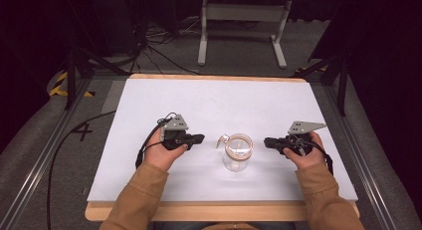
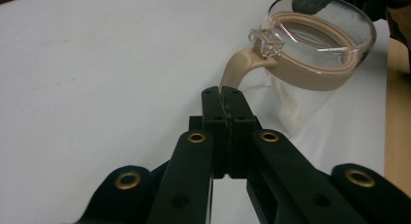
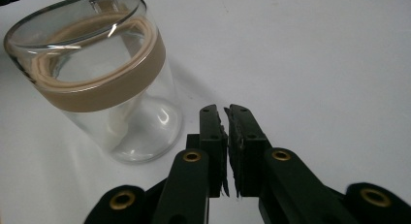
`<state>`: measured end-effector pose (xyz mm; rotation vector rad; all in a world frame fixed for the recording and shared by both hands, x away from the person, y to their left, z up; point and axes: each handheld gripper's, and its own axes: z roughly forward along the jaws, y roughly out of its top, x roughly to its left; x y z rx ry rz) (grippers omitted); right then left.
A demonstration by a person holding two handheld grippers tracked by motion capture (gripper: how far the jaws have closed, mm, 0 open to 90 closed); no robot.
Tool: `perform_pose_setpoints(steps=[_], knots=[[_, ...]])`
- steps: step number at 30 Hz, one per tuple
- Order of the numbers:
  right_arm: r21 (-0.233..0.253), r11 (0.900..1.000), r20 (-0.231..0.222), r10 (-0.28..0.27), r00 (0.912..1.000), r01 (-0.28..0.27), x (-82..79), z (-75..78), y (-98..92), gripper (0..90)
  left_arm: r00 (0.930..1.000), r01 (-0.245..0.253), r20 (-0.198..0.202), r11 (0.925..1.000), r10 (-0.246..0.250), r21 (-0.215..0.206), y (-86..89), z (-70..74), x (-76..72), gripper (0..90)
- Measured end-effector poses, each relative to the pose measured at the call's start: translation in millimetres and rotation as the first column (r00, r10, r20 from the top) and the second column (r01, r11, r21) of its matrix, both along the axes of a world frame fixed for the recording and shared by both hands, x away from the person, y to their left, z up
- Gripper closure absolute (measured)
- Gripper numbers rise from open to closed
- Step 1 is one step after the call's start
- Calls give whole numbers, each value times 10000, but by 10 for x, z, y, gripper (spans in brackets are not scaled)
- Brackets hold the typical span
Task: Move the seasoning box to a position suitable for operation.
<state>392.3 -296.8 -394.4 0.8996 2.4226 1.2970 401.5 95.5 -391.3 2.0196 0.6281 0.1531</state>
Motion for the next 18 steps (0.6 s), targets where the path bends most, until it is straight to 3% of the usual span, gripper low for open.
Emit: perform_pose_setpoints(steps=[4,14,18], knots=[[-22,10000,17,-9,10000,9,-7,-3,2,858,9999,151,-44,9992,-149,382,-135,-91,-5,897],[-118,9999,42,35,10000,-35,-17,-21,29,861,9996,208,-191,9980,-197,591,-311,-216,-9,897],[-159,9998,12,101,9999,-101,-22,-26,51,857,9996,171,-251,9962,-150,855,-376,-277,-9,897]])
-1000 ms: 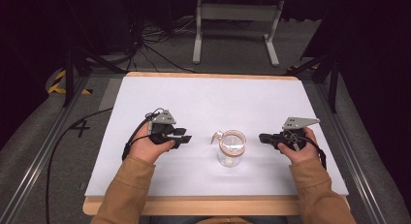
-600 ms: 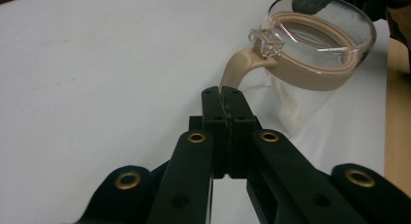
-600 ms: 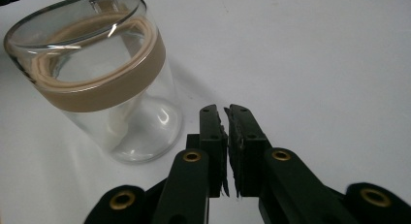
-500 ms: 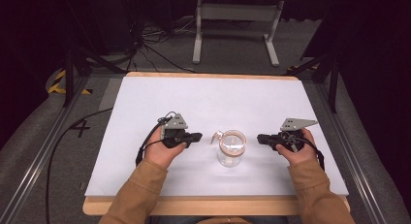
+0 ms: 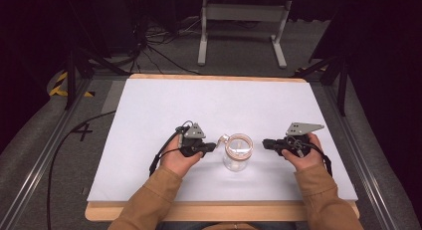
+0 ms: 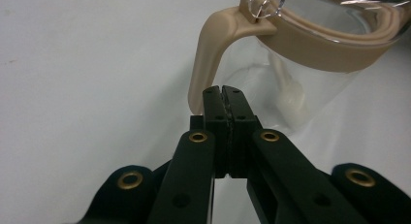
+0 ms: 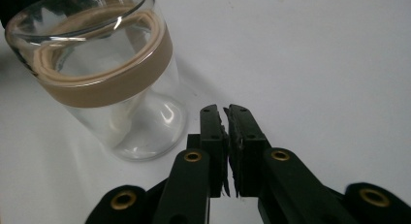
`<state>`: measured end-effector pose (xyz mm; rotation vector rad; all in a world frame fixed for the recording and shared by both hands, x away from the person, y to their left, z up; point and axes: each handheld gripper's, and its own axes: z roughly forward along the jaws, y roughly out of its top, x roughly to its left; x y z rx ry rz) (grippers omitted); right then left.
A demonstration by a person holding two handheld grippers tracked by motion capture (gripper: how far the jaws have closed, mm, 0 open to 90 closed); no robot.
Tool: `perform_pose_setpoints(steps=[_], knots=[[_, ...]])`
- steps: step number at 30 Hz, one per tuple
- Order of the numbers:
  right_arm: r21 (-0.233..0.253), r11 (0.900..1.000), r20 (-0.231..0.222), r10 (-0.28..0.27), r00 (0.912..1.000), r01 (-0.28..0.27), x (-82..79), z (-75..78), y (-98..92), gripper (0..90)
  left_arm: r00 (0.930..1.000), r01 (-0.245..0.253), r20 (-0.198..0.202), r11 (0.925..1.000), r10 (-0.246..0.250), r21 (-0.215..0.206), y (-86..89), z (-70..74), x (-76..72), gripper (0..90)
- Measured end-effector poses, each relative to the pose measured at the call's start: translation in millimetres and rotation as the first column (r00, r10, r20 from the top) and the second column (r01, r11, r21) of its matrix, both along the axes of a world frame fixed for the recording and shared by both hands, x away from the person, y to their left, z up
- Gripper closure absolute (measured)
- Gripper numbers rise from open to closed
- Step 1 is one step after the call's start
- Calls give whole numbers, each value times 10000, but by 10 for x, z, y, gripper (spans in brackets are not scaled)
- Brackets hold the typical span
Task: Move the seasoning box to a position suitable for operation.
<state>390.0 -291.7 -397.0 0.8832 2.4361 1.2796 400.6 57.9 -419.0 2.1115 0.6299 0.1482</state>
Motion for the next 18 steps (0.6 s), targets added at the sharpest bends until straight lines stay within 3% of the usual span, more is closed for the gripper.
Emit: perform_pose_setpoints(steps=[8,18], knots=[[-22,10000,25,61,10000,-61,-9,0,3,855,9997,-227,-123,9997,227,-5,-35,-57,20,895],[38,10000,85,-29,10000,28,-45,-3,-28,857,10000,-80,-34,9998,81,200,-99,-96,52,894]])
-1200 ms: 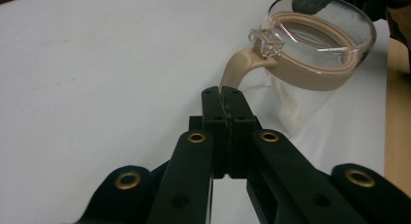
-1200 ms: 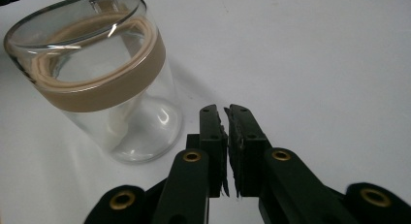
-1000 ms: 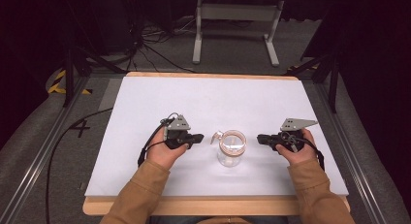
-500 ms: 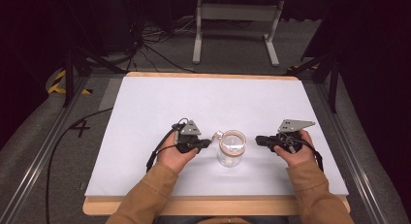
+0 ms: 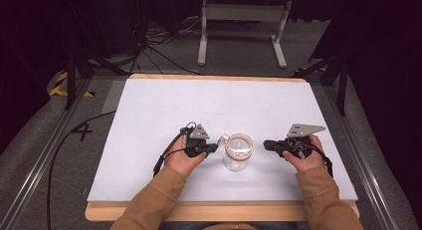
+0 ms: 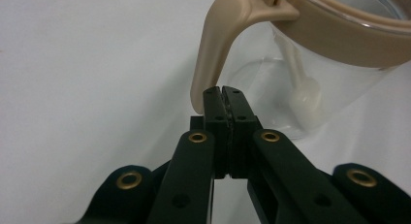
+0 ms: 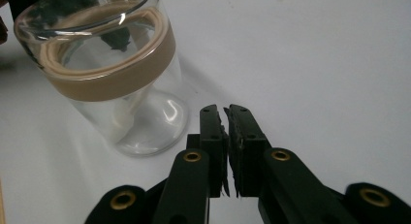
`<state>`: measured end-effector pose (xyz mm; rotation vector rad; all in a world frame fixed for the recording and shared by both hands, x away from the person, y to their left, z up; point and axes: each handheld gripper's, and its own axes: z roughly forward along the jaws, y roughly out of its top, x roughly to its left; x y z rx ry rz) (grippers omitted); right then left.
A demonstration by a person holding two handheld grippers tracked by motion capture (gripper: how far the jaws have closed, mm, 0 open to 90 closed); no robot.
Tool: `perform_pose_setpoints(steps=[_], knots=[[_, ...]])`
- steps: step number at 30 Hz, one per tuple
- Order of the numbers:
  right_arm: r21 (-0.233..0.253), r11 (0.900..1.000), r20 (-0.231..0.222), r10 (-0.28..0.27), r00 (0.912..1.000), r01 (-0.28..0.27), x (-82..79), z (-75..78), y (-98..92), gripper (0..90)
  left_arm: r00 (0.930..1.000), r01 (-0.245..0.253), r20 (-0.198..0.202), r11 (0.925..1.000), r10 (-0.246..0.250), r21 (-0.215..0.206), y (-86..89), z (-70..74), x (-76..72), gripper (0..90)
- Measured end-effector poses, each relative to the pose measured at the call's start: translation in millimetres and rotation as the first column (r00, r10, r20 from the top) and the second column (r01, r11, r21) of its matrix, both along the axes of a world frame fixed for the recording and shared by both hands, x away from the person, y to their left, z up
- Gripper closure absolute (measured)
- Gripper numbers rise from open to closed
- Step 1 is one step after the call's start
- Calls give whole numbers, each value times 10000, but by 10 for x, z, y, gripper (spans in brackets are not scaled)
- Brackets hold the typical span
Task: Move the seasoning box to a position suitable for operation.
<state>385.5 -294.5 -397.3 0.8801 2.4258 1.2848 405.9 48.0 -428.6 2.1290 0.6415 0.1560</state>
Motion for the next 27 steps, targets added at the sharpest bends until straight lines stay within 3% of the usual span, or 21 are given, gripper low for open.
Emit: perform_pose_setpoints(steps=[11,19,27], knots=[[54,10000,37,-8,10000,8,-61,4,2,859,9999,-75,121,10000,75,-51,-34,-28,94,895],[49,10000,41,58,10000,-58,-122,-11,47,860,9993,21,364,9994,-8,-340,-88,-50,226,895],[35,9995,12,318,9995,-318,-116,-40,159,882,9999,10,110,9989,-5,-462,2,2,220,880]])
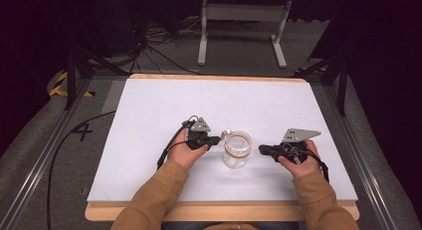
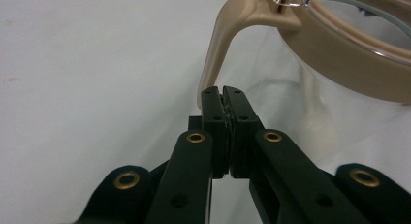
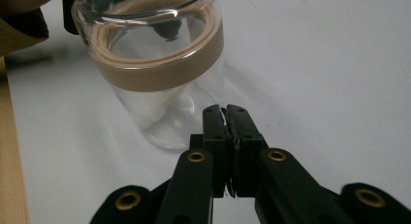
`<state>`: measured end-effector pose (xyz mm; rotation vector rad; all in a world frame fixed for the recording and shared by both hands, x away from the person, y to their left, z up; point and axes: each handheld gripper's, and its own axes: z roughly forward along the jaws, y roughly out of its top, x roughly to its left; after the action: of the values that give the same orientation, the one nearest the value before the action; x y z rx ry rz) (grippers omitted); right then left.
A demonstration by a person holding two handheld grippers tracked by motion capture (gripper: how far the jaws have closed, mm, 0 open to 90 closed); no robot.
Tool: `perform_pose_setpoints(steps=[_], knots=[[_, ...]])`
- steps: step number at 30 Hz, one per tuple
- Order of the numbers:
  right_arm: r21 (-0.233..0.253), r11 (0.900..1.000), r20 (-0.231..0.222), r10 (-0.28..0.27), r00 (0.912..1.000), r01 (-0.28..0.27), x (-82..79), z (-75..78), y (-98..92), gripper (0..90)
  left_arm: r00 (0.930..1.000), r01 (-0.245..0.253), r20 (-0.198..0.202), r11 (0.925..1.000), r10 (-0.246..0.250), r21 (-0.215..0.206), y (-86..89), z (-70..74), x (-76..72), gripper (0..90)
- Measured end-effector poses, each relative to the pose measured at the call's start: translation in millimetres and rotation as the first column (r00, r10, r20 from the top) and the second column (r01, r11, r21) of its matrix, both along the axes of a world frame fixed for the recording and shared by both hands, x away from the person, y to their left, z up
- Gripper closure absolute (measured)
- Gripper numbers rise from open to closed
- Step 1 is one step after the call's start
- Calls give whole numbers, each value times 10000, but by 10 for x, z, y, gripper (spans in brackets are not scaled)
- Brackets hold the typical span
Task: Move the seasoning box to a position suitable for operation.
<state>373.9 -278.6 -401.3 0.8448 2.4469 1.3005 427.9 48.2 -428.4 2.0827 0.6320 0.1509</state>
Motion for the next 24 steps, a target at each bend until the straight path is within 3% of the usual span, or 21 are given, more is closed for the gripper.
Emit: perform_pose_setpoints(steps=[8,14,19,24], knots=[[-394,9992,47,37,10000,-35,109,-88,184,900,9986,-521,84,9986,522,-120,283,150,-135,855],[-796,9968,66,82,9999,-77,202,-164,285,899,9949,-1007,2,9947,1008,-189,478,177,-180,849],[-897,9959,34,81,10000,-78,195,-160,294,900,9937,-1121,-43,9924,1121,-516,532,198,-184,848],[-1004,9949,-25,99,9999,-101,163,-151,306,900,9944,-1051,56,9935,1055,-447,535,211,-182,844]])
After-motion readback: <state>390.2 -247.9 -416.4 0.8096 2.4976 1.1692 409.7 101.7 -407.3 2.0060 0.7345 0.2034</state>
